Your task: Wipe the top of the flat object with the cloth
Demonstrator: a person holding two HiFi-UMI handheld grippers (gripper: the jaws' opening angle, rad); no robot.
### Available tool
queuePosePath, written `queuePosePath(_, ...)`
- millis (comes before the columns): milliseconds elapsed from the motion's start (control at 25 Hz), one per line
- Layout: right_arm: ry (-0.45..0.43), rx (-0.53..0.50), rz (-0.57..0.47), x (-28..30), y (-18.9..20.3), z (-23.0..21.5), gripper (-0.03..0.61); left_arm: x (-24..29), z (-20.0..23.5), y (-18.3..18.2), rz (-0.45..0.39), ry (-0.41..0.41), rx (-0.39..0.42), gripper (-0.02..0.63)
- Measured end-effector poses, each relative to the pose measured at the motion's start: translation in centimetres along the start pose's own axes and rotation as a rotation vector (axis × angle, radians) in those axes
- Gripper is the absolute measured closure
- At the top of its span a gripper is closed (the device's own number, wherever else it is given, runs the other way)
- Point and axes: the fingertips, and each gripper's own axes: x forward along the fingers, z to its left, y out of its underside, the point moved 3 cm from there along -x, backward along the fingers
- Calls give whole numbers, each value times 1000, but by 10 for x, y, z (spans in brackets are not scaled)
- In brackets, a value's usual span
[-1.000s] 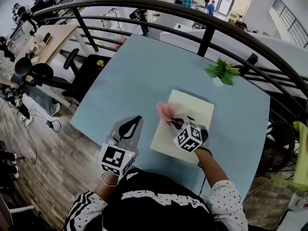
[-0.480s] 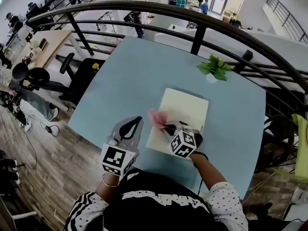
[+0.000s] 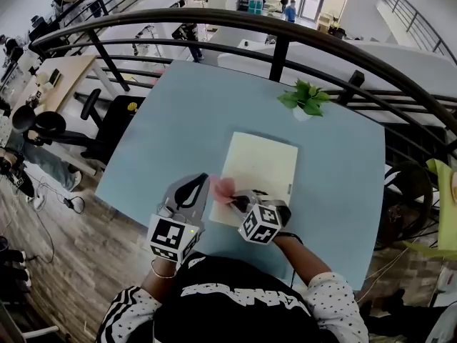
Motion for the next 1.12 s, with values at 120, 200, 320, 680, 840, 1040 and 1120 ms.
queuePosePath(120, -8, -3, 2, -2, -1, 9, 551, 2, -5, 0, 0, 11, 2, 614)
queuePosePath(200, -19, 2, -2, -3, -1, 13, 552, 4, -8, 1, 4, 19, 3, 614)
queuePosePath(320, -35, 12, -10, -8, 1, 19, 552, 8, -15, -2, 1, 31, 8, 614)
queuePosePath(680, -78, 1, -10, -16, -3, 39, 552, 13, -24, -9, -12, 52, 18, 614)
queuePosePath(840, -102, -1, -11, -16, -6, 44, 552, 14, -24, -7, -4, 51, 17, 614)
queuePosePath(1040, -125, 12, -12, -18, -5, 49, 552, 13, -26, -5, 4, 47, 15, 614)
queuePosePath(1120, -138, 11, -16, -19, -6, 54, 552, 11, -25, -6, 0, 44, 14, 614)
